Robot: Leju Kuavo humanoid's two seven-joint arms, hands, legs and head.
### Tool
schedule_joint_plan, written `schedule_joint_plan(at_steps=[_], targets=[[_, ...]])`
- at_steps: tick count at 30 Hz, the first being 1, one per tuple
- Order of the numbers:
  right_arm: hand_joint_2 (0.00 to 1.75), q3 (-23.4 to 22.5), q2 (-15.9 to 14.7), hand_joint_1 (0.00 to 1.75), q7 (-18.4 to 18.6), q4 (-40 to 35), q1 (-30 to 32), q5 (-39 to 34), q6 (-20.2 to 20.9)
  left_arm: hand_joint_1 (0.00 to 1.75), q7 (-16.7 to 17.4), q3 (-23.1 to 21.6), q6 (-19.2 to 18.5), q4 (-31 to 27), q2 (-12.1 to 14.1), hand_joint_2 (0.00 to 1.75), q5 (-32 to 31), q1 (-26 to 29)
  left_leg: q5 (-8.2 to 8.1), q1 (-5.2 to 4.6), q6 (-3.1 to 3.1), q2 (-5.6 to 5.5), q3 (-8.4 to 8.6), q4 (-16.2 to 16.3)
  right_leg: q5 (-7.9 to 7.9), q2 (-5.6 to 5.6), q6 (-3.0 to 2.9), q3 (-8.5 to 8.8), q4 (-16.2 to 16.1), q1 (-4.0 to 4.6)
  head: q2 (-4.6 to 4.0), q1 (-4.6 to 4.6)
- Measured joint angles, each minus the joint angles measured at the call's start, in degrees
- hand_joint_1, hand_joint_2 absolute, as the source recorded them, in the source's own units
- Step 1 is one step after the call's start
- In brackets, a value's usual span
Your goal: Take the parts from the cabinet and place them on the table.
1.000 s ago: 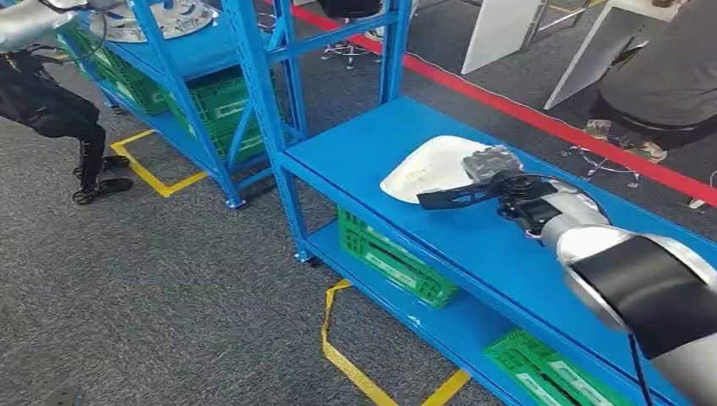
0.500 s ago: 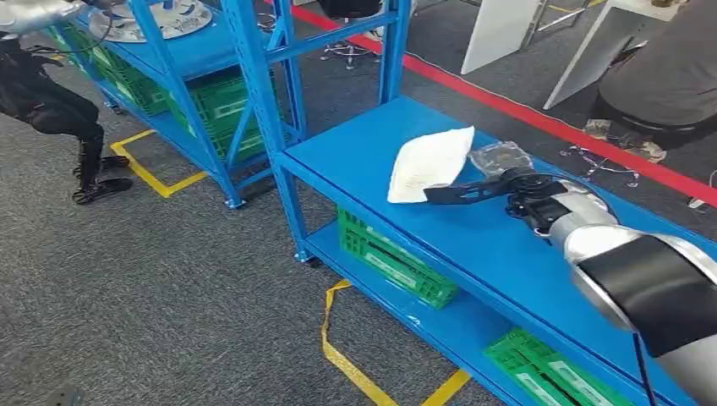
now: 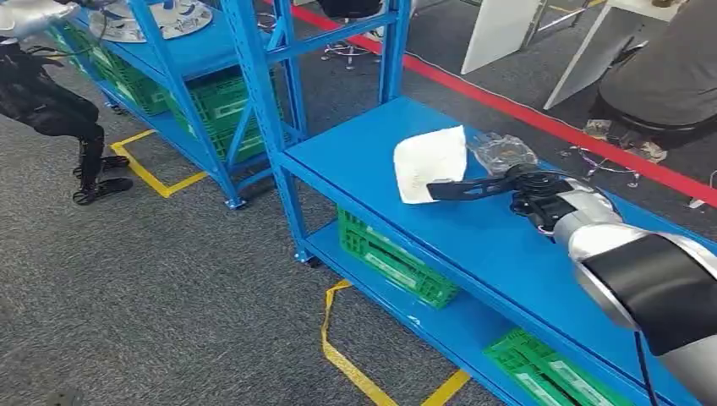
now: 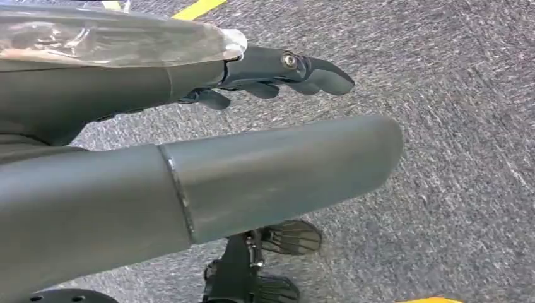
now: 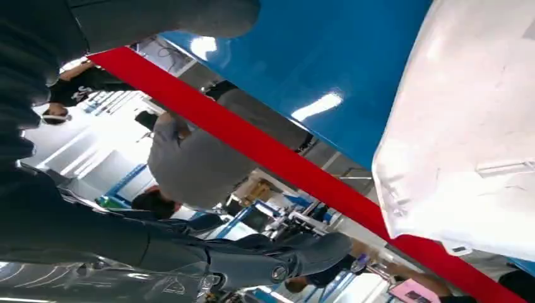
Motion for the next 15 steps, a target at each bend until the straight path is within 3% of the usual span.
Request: schedule_joint_plan(at_steps=[15], targets=[[1.75,0.0,0.7,0.00,-1.6,0.0,0.2,0.1,-1.5,0.00,0.0,0.0,0.1,0.0,-0.1,0.00,-0.6,0.0,0.00,0.00,0.00,0.00,0.00,0.0,0.00,0.00,0.00,0.02,0.0,0.01,0.00,0.00]])
